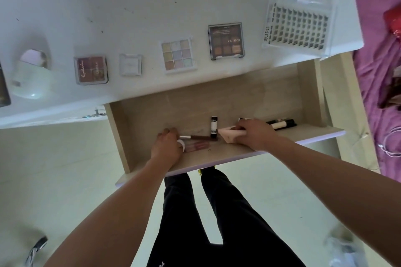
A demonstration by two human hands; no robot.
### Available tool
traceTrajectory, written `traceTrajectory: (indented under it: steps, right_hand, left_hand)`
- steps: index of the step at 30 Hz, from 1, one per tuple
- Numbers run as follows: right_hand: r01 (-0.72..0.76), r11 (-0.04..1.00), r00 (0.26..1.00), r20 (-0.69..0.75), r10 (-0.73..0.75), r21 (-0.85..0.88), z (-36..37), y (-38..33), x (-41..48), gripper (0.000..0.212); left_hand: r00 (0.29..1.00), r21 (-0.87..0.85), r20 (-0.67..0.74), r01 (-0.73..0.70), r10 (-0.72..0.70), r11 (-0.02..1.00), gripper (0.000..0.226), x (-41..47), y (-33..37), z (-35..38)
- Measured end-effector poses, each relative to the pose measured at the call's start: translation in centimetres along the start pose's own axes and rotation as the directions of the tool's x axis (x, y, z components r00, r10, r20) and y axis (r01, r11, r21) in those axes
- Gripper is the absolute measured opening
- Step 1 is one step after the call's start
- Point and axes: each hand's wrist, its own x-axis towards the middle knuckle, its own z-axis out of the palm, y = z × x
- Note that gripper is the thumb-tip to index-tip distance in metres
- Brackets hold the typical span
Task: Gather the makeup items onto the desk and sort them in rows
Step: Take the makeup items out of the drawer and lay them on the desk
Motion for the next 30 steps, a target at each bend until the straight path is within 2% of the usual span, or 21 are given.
traceTrajectory:
  steps: [4, 8, 12, 18, 22, 26, 30]
  right_hand:
    - [0.036, 0.999, 0.998, -0.045, -0.037, -0.027, -0.3, -0.4, -0.5, 0.034]
    - [0.101, 0.986, 0.984, -0.136, -0.119, -0.134, -1.2, -1.5, -1.8, 0.036]
    - [0.169, 0.972, 0.964, -0.178, -0.197, -0.161, -3.4, -3.5, -3.5, 0.039]
    - [0.286, 0.957, 0.934, -0.210, -0.290, -0.050, -7.5, -9.6, -5.0, 0.040]
    - [0.321, 0.935, 0.903, -0.251, -0.350, -0.150, -10.5, -16.5, -5.2, 0.039]
    - [0.386, 0.916, 0.863, -0.308, -0.400, -0.109, -13.5, -24.3, -5.1, 0.038]
    - [0.422, 0.902, 0.837, -0.341, -0.427, -0.094, -15.8, -32.2, -3.6, 0.034]
  left_hand:
    - [0.999, -0.020, 0.025, -0.043, 0.043, 0.999, 0.017, 0.2, 0.2, -0.5]
    - [0.990, -0.031, 0.006, -0.141, 0.142, 0.989, 0.025, -1.0, 0.2, -1.3]
    - [0.971, -0.007, -0.153, -0.189, 0.186, 0.982, 0.025, -3.1, 0.5, -4.6]
    - [0.890, -0.065, -0.413, -0.241, 0.193, 0.968, 0.020, -6.8, -0.6, -11.7]
    - [0.817, -0.165, -0.564, -0.251, 0.117, 0.954, 0.022, -8.8, -3.2, -17.2]
    - [0.735, -0.209, -0.678, -0.238, 0.035, 0.949, 0.022, -9.9, -7.6, -22.8]
    - [0.694, -0.378, -0.707, -0.204, -0.139, 0.903, 0.019, -9.6, -12.7, -28.6]
